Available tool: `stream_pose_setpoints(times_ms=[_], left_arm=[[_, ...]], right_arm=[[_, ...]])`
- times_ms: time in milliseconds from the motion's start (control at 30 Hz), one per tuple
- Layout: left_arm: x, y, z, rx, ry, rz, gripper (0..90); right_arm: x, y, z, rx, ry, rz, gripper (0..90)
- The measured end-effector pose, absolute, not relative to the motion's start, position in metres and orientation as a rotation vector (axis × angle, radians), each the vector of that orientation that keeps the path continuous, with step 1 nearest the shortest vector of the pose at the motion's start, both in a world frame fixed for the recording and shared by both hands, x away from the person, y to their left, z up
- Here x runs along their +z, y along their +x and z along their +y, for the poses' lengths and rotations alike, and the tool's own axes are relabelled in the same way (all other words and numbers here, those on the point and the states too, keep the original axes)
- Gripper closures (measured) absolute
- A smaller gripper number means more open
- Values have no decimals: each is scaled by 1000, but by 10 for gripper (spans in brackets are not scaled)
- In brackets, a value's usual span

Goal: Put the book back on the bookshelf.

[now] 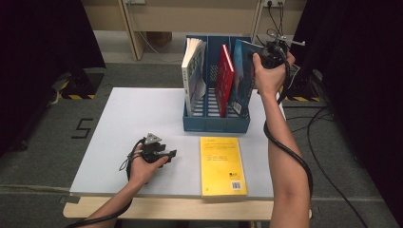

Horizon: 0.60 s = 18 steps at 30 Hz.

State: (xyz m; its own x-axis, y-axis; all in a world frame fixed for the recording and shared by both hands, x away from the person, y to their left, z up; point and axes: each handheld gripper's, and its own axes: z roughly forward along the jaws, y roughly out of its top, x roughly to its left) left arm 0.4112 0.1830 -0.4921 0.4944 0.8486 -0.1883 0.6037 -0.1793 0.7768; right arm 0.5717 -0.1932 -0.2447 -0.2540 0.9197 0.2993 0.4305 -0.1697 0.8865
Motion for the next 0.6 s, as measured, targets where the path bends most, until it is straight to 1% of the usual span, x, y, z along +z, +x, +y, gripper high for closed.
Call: stream_pose_setpoints(times_ms=[600], left_arm=[[-492,412,183,362,1890,1206,423]], right_arm=[[-251,577,-189,1419,1542,1635,749]])
